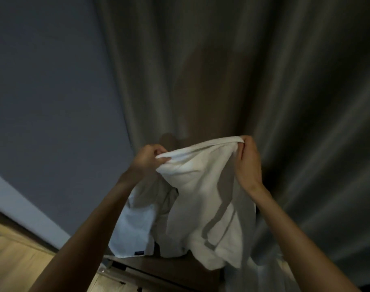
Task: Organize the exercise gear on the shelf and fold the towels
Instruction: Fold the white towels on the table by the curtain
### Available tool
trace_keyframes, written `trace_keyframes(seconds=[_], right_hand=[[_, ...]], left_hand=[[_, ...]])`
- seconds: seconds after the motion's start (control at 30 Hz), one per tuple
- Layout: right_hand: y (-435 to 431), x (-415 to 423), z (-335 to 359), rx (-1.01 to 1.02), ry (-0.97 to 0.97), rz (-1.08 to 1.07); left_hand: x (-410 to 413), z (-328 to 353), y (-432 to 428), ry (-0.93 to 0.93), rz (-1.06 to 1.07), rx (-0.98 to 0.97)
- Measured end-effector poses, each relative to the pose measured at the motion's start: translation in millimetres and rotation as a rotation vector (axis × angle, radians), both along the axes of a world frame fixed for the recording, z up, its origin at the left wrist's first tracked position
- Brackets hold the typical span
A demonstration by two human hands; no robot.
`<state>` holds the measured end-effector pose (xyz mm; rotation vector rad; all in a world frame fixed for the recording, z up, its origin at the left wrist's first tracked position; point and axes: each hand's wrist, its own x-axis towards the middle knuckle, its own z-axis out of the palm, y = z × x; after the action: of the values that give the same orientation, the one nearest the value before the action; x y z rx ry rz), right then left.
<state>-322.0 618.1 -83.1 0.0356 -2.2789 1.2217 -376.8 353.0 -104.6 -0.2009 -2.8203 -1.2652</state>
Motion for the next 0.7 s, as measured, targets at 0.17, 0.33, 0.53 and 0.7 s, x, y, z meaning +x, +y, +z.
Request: trace_keyframes(seconds=[0.17, 0.33, 0.53, 0.7], right_hand=[[20.3, -6.3, -6.4, 0.057, -0.06, -0.045], [28.0, -14.3, -13.0, 0.03, -0.081, -0.122], [34.6, -16.3, -17.6, -0.001, -0.134, -0.15], [36.2, -10.2, -18.4, 0.032, -0.122, -0.105]], left_hand=[[-1.4, 30.5, -11.7, -0.081, -0.115, 0.249], [4.4, 38.5, -13.8, -0.43, -0.441, 0.247], [2.5, 23.9, -14.4, -0.65, -0.446, 0.654], [7.8, 38.6, -10.3, -0.386, -0.274, 0.497]])
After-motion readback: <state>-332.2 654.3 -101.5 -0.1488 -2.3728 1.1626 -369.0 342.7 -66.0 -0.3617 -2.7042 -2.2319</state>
